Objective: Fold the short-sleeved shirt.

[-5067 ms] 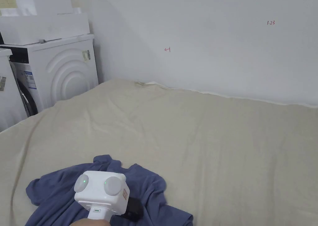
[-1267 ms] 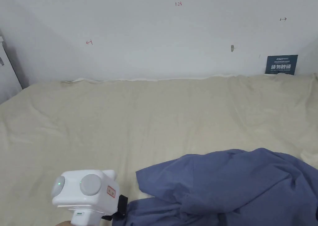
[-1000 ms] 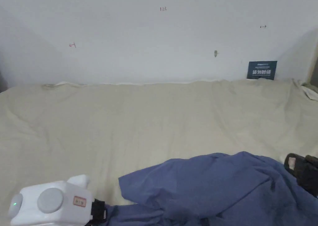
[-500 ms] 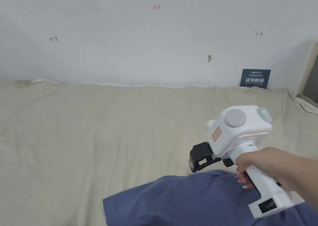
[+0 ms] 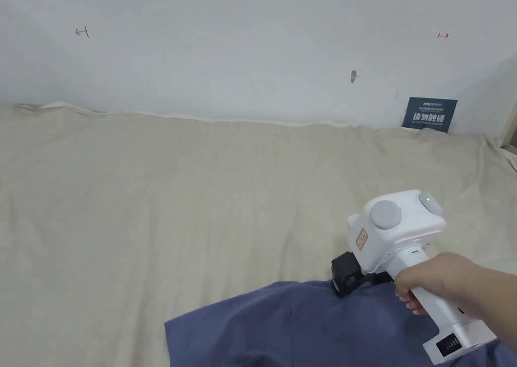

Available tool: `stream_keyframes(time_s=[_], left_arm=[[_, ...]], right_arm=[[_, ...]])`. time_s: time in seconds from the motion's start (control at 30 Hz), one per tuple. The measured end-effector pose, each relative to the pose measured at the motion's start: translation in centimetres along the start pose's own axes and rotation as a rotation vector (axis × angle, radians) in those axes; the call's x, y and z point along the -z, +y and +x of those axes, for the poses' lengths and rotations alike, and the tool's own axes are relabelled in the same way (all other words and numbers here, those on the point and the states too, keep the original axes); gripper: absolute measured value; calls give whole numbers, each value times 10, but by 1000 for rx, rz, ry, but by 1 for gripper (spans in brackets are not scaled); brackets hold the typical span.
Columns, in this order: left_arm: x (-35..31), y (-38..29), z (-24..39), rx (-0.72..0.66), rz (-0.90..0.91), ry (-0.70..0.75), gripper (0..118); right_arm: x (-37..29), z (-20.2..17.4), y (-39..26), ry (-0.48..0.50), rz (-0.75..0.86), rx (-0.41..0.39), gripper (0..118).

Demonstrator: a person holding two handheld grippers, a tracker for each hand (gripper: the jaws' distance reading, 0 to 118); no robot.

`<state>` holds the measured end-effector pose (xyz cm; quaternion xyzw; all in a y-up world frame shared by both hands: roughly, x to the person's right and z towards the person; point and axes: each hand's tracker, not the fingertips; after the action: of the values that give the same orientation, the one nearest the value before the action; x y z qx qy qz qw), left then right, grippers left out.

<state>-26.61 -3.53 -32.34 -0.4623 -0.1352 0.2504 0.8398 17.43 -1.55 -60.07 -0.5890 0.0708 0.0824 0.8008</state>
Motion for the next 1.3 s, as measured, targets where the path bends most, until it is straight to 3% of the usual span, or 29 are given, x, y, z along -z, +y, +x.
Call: stream_keyframes(time_s=[0.03, 0.07, 0.17, 0.27, 0.33, 0.5, 0.67, 0.83, 0.93, 1.13, 1.3], left_arm=[[1, 0, 0, -1, 0, 1, 10], [2, 0, 1, -4, -2, 2, 10], [0, -1, 5, -12, -4, 0, 10], [-6, 4, 8, -10, 10, -4, 10], [-15, 7, 14, -14, 31, -14, 10], [-57, 19, 40, 25, 134, -90, 10], [-104, 30, 70, 87, 194, -134, 10], [-154, 66, 122, 189, 264, -185, 10], [-184, 94, 155, 246, 322, -224, 10], [-241, 153, 228, 297, 449, -261, 10], [-263, 201, 277, 337, 544, -270, 10]], right_arm=[[-6, -1, -6, 17, 17, 1, 39], [-10, -2, -7, 15, 22, 3, 4], [-30, -5, -13, 8, 73, -3, 4], [-62, -6, -22, 73, 145, -37, 4], [-91, 0, -37, 78, 226, -20, 4], [-194, 25, -94, 229, 346, 140, 4], [-289, 50, -157, 191, 493, 142, 4], [-367, 90, -193, 241, 636, 253, 4], [-417, 102, -210, 225, 724, 256, 4], [-497, 120, -218, 223, 853, 339, 4], [-543, 116, -204, 110, 1033, 351, 4]])
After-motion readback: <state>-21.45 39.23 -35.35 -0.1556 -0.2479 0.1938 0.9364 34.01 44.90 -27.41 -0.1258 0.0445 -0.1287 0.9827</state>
